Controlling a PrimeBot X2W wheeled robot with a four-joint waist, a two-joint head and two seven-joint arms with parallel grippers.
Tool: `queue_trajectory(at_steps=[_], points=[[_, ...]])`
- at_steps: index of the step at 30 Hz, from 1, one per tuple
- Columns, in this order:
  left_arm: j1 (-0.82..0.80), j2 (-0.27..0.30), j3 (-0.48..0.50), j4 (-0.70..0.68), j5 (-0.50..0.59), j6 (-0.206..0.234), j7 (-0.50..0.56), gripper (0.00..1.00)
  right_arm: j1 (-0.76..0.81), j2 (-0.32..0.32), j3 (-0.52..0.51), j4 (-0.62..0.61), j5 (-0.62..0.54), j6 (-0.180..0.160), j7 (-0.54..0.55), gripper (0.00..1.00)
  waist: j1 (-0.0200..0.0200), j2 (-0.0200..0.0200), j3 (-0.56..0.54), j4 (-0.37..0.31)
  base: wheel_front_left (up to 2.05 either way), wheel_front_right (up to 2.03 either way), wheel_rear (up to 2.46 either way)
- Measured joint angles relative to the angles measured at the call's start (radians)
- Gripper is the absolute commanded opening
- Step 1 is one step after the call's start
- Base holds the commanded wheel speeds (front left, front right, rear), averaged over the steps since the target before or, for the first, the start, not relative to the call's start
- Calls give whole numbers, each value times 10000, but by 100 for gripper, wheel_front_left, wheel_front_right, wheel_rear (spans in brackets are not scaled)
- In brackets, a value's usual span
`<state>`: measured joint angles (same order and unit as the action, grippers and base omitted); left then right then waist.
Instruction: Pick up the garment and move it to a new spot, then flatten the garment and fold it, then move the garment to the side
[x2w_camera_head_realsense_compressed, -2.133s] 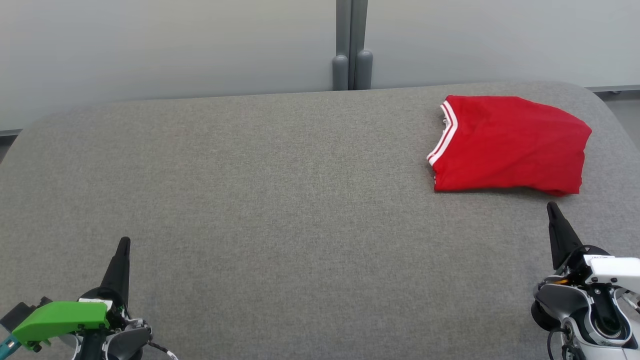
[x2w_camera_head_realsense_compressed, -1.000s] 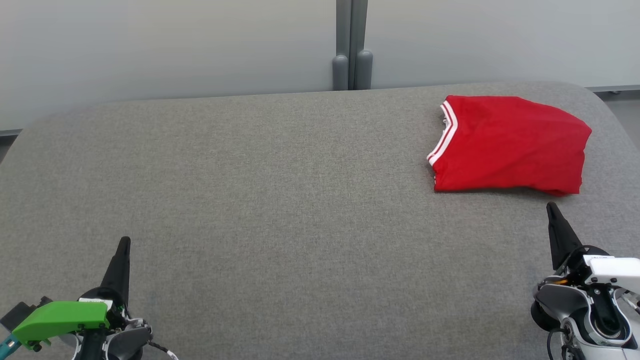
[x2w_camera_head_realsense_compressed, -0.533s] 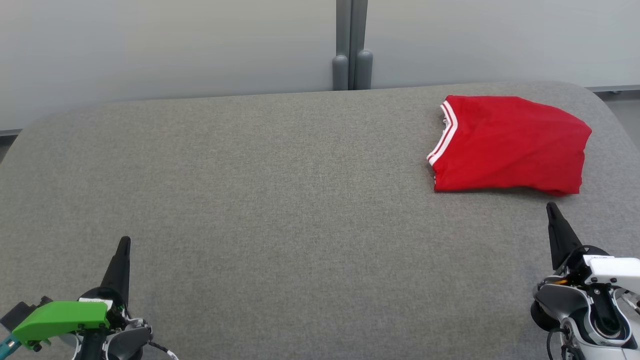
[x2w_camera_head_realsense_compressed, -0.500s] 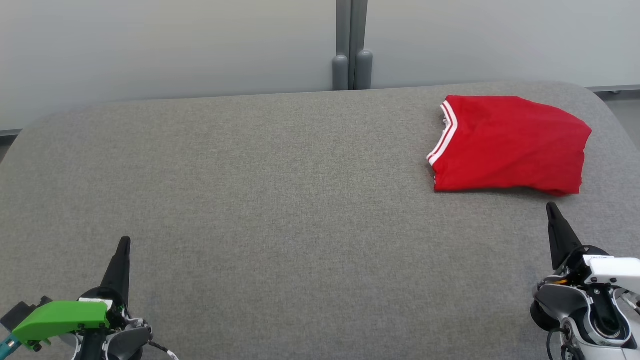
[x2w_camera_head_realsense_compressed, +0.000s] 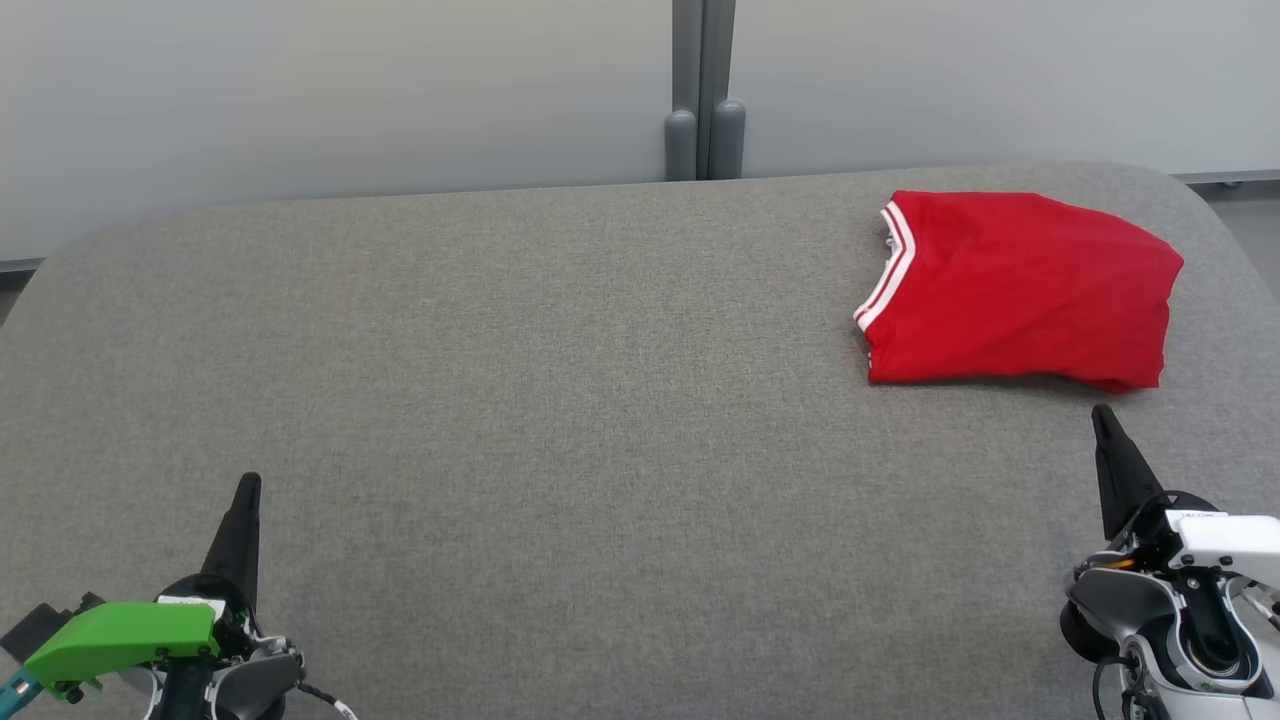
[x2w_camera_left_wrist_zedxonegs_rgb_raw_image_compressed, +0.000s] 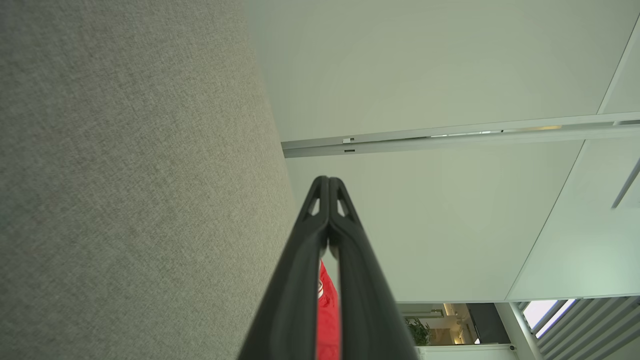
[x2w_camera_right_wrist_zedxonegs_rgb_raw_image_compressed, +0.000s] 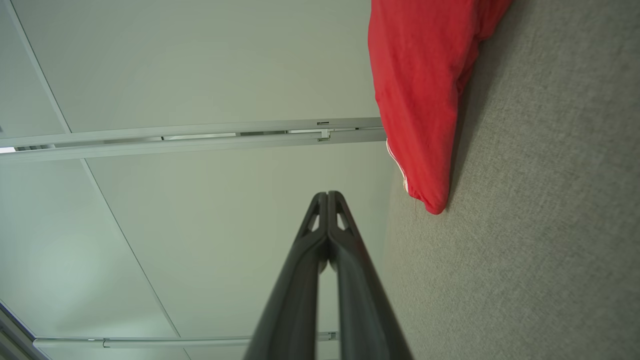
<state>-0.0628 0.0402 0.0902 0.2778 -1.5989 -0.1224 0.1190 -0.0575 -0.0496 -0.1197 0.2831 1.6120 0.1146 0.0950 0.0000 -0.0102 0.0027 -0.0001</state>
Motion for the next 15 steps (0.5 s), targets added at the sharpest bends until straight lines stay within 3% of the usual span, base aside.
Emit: queue_trajectory(at_steps=[15], points=[[0, 0, -2, -2, 0, 0, -12, 0, 0, 2, -4, -6, 0, 0, 27, 0, 1, 0, 1, 0, 0, 0, 0]])
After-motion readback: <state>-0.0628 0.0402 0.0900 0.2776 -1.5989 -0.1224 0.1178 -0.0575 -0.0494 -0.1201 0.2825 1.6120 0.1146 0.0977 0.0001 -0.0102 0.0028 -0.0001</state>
